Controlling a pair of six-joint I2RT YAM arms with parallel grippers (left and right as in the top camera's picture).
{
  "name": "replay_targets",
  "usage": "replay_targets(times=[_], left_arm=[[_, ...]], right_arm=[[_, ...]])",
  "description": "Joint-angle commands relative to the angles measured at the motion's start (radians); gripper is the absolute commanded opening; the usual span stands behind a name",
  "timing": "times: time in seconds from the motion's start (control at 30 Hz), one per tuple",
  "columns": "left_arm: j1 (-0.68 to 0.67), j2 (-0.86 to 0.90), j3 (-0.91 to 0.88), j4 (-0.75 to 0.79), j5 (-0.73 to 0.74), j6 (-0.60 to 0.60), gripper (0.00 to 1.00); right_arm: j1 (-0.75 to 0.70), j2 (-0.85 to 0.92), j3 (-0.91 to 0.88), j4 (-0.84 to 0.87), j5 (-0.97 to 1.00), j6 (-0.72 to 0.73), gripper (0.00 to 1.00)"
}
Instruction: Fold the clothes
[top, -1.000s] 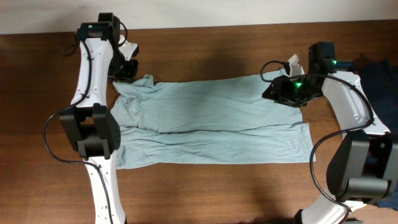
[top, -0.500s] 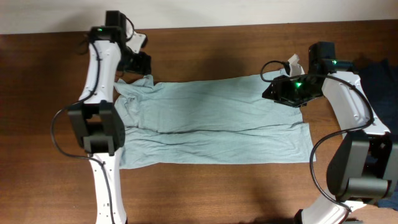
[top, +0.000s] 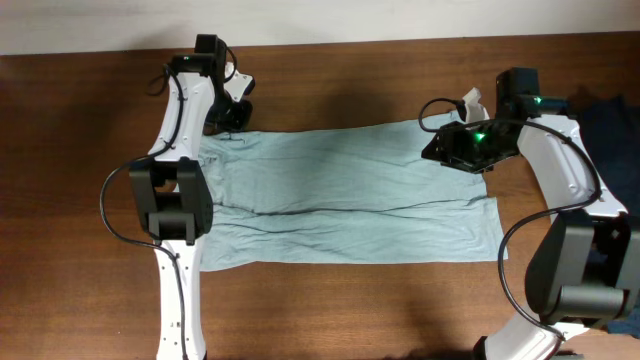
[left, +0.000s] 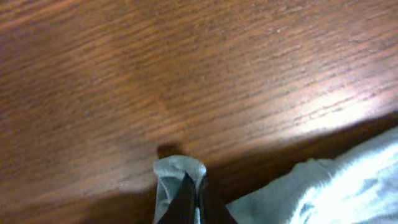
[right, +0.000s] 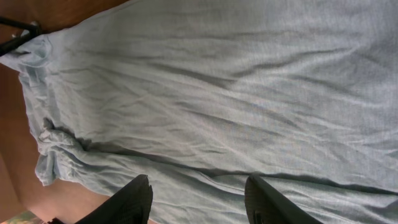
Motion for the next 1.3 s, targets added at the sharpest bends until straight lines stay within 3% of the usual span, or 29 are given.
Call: replay_targets(times=[0.0, 0.13, 0.27, 0.57, 0.7, 0.8, 0.9, 1.07, 1.27], left_arm=[[0.002, 0.006, 0.112, -0.058, -0.060, -0.065, 0.01], [-0.001, 0.006, 0.240, -0.185, -0.084, -0.091, 0.01], [-0.008, 0.006, 0.255, -0.289, -0.087, -0.092, 0.01], [-0.052, 0.006, 0.251, -0.446, -0.082, -0.127, 0.25], [-0.066, 0.006, 0.251, -0.446, -0.083, -0.140, 0.26], [-0.068, 0.006, 0.251, -0.446, -0.171, -0.145, 0.13], [-0.063, 0.002, 0.252, -0.446, -0.233, -0.197, 0.15], [-0.051, -0.093, 0.252, -0.446, -0.234, -0.175, 0.27], [-0.024, -0.383, 0.186, -0.446, -0.233, -0.134, 0.55]], right_arm=[[-0.006, -0.012, 0.010, -0.001, -0.013, -0.011, 0.53], [-0.006, -0.012, 0.010, 0.000, -0.013, -0.011, 0.53], [-0.006, -0.012, 0.010, 0.000, -0.013, -0.011, 0.53], [-0.006, -0.012, 0.010, 0.000, -0.012, -0.011, 0.53], [-0.006, -0.012, 0.010, 0.000, -0.012, -0.011, 0.53], [-0.006, -0.012, 0.010, 0.000, -0.012, -0.011, 0.53], [-0.006, -0.012, 0.010, 0.001, -0.005, -0.011, 0.53], [-0.006, -0.012, 0.010, 0.001, -0.005, -0.011, 0.54], [-0.006, -0.012, 0.010, -0.004, -0.005, -0.011, 0.54]])
